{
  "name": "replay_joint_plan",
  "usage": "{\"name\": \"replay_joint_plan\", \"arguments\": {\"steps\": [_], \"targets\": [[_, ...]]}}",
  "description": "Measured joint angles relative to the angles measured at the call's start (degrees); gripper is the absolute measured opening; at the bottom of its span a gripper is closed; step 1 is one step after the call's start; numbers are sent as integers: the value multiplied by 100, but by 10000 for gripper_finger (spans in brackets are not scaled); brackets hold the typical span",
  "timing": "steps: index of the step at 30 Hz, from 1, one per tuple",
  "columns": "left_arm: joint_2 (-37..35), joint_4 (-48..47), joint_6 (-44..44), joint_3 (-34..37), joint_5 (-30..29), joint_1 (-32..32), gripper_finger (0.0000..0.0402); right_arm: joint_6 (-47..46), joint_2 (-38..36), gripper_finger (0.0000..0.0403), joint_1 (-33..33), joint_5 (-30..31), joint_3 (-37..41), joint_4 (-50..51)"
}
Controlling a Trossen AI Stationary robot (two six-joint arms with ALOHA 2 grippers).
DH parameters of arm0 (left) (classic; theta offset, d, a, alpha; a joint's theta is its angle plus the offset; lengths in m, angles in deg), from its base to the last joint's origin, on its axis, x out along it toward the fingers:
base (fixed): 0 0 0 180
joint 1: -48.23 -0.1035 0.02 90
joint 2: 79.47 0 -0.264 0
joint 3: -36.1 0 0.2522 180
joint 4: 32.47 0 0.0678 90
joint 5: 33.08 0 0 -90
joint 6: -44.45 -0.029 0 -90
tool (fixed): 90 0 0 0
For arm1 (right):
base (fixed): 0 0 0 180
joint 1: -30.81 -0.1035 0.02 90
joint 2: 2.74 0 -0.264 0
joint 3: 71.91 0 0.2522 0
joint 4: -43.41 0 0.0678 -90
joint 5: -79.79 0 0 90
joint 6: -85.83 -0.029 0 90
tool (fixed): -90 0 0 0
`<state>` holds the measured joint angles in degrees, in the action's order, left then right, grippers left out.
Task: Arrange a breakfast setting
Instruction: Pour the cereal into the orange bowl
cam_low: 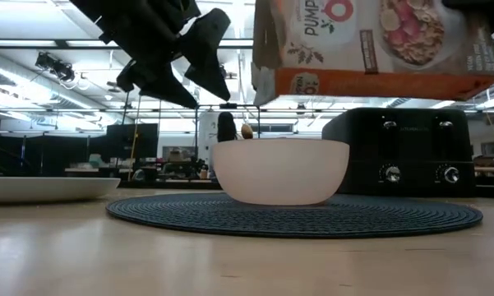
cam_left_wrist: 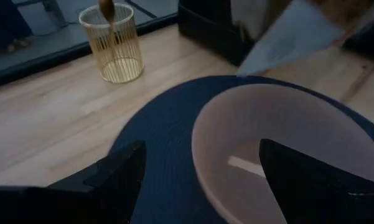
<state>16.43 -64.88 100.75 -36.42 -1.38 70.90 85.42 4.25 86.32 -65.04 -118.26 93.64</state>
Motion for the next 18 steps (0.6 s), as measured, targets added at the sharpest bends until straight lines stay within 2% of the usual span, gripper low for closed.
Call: {"name": "replay_joint_plan", "arguments": {"steps": [11, 18], "targets": [[-11, 317, -570, 0, 24, -415, 318, 633, 520, 310, -407, 476, -685, 1451], [-11, 579, -725, 0, 179, -489, 318, 682, 720, 310, -701, 572, -686, 1434]]}}
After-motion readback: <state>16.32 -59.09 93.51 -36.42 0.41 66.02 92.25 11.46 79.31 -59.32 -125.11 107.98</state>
